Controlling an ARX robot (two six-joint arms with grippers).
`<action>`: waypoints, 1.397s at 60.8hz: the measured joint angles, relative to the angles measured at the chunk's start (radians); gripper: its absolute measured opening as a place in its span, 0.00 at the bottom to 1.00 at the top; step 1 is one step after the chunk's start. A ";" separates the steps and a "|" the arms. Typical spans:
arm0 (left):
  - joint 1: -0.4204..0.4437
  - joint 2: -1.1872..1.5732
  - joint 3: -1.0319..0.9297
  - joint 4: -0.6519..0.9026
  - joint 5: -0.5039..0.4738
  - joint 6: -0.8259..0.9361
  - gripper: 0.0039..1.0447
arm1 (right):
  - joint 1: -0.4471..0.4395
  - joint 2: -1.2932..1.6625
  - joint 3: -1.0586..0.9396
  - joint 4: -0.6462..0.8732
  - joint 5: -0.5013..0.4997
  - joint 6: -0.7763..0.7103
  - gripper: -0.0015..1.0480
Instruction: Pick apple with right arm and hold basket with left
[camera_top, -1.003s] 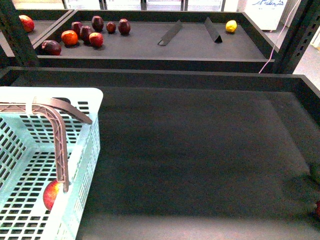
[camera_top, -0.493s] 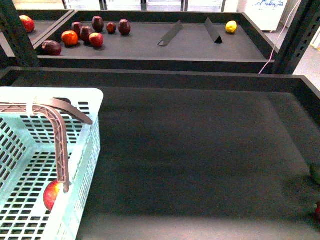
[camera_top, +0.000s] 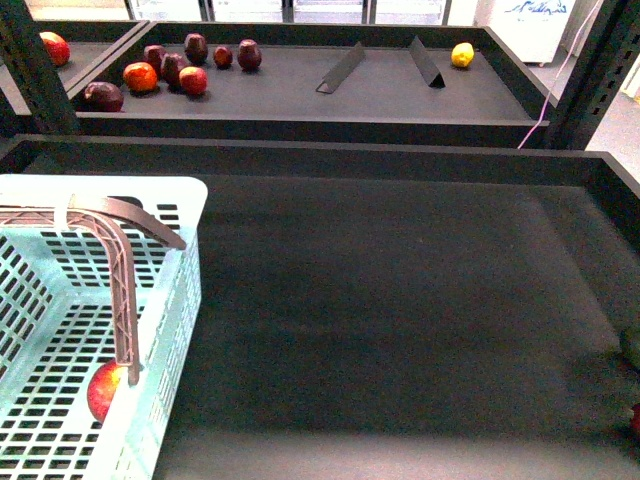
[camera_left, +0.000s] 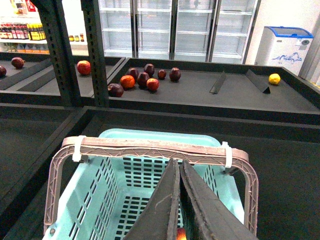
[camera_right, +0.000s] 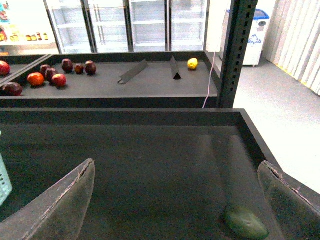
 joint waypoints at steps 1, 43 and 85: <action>0.000 0.000 0.000 0.000 0.000 0.000 0.03 | 0.000 0.000 0.000 0.000 0.000 0.000 0.92; 0.000 0.000 0.000 -0.002 0.000 0.000 0.46 | 0.000 0.000 0.000 0.000 0.000 0.000 0.92; 0.000 0.000 0.000 -0.002 0.000 0.002 0.94 | 0.000 0.000 0.000 0.000 0.000 0.000 0.92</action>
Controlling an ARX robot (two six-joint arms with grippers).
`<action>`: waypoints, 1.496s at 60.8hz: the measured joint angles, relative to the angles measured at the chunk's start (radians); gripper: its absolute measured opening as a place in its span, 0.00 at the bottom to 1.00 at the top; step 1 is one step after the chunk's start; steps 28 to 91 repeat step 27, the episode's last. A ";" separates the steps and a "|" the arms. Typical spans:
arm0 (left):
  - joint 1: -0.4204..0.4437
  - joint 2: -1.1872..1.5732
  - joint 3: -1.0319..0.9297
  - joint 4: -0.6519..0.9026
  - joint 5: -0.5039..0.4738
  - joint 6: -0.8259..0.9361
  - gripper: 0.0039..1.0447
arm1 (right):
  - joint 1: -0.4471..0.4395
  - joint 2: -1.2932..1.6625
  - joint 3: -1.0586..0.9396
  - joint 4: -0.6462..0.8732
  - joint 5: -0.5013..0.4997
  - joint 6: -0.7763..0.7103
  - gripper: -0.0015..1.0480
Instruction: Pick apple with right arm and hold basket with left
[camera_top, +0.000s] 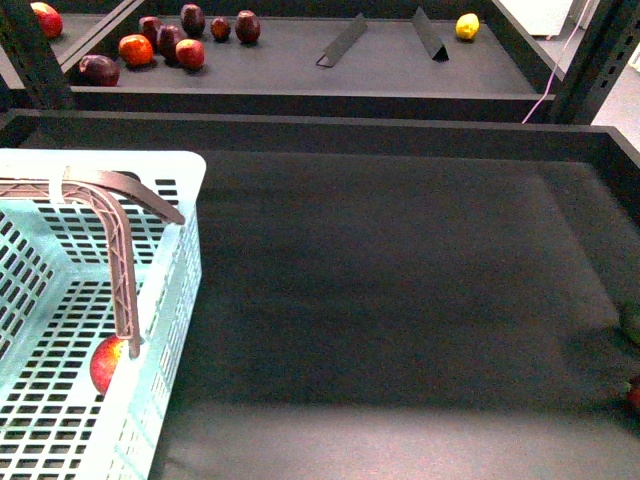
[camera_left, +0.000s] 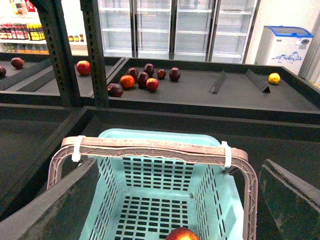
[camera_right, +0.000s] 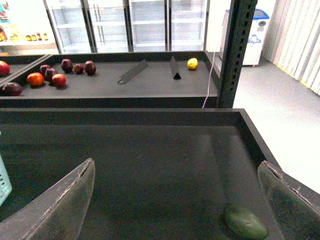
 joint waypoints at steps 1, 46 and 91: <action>0.000 0.000 0.000 0.000 0.000 0.000 0.94 | 0.000 0.000 0.000 0.000 0.000 0.000 0.92; 0.000 0.000 0.000 0.000 0.000 0.000 0.94 | 0.000 0.000 0.000 0.000 0.000 0.000 0.92; 0.000 0.000 0.000 0.000 0.000 0.000 0.94 | 0.000 0.000 0.000 0.000 0.000 0.000 0.92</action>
